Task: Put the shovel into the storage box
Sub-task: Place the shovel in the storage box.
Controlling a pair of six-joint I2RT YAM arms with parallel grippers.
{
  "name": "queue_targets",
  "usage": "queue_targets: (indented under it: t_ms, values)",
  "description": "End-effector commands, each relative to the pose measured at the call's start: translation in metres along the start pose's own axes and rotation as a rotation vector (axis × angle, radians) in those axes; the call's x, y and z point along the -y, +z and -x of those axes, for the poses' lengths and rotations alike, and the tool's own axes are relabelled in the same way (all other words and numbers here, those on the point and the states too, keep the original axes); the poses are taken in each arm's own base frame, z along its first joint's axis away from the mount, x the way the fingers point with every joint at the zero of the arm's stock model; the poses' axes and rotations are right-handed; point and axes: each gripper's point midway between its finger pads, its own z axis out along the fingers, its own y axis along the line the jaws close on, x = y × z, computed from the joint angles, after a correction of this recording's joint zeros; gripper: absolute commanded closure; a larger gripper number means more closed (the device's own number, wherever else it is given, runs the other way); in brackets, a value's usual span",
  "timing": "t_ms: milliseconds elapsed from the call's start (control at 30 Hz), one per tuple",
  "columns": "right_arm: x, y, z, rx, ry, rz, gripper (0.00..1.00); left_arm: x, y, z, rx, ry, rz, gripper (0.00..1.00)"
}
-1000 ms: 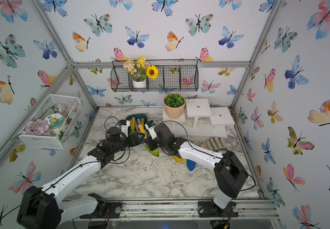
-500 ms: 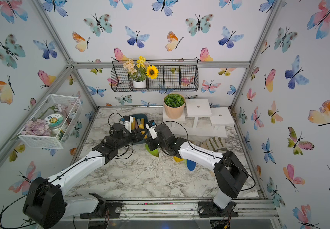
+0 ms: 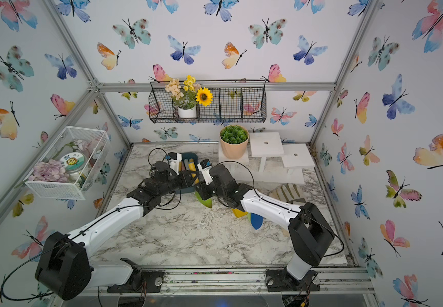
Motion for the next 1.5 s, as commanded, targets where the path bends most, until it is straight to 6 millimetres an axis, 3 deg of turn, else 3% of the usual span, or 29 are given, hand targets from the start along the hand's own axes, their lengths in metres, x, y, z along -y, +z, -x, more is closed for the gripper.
queue_targets:
  t_ms: [0,467,933,1200,1467]
  values:
    - [0.007,-0.016,0.003,0.019,0.013,-0.041,0.62,-0.006,0.004,0.012,-0.015,0.019,0.043,0.98]
    - [0.033,-0.048,-0.024,0.004,0.045,-0.158,0.6,-0.079,0.014,0.067,-0.052,0.006,0.173,1.0]
    - [0.044,-0.067,-0.039,0.007,0.1,-0.211,0.6,-0.132,0.062,0.105,-0.093,0.037,0.16,0.95]
    - [0.048,-0.073,-0.043,-0.004,0.124,-0.24,0.6,-0.153,0.091,0.108,-0.111,0.086,0.16,0.92]
    - [0.053,-0.078,-0.044,-0.002,0.147,-0.27,0.6,-0.166,0.12,0.095,-0.156,0.086,0.096,0.89]
